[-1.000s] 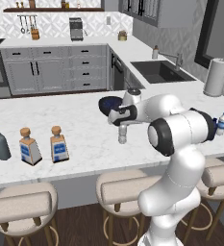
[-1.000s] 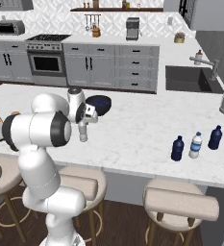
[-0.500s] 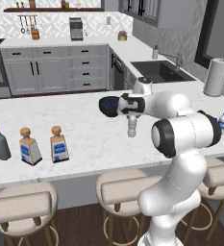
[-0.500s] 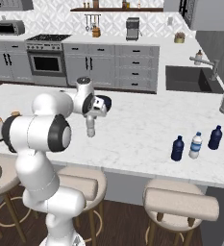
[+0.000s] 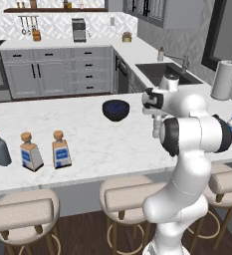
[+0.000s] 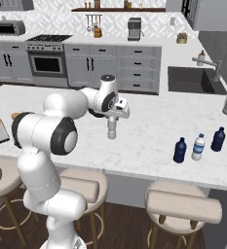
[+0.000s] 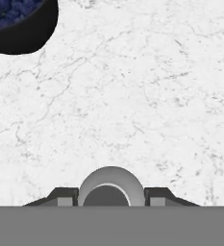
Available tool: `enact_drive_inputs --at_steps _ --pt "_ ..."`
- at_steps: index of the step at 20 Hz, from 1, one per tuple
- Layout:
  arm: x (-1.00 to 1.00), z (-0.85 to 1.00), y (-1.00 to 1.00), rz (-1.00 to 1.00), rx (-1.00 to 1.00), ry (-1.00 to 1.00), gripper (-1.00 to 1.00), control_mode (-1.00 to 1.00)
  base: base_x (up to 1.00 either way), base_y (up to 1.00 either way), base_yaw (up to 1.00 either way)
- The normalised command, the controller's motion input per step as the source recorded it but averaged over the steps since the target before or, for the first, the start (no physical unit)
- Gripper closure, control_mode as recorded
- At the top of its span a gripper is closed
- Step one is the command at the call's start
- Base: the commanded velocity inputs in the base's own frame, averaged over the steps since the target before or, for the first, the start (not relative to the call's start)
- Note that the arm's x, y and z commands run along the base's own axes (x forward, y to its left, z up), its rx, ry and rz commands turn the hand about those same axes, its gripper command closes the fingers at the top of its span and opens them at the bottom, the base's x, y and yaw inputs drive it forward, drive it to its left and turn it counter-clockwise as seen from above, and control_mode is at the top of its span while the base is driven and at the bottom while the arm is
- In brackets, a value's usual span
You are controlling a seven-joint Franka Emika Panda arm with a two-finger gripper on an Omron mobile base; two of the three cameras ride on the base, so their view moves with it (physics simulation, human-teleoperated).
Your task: Move the plastic bottles in the middle to the plastics group, and the glass bottles in the middle to the glass group.
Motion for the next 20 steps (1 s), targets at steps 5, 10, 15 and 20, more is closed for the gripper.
enact_drive_inputs --at_steps 5,10,15,20 --pt "0.0 -0.05 -1.0 -0.09 0.0 0.02 1.0 -1.0 0.0 0.0 0.0" --pt "0.0 -0.09 -1.0 -0.11 0.0 0.0 1.0 -1.0 0.0 0.0 0.0" --pt "0.0 -0.08 -1.0 -0.14 0.0 0.0 1.0 -1.0 0.0 0.0 0.0" --pt "0.0 -0.09 -0.85 -0.16 0.0 0.0 1.0 -1.0 0.0 0.0 0.0"
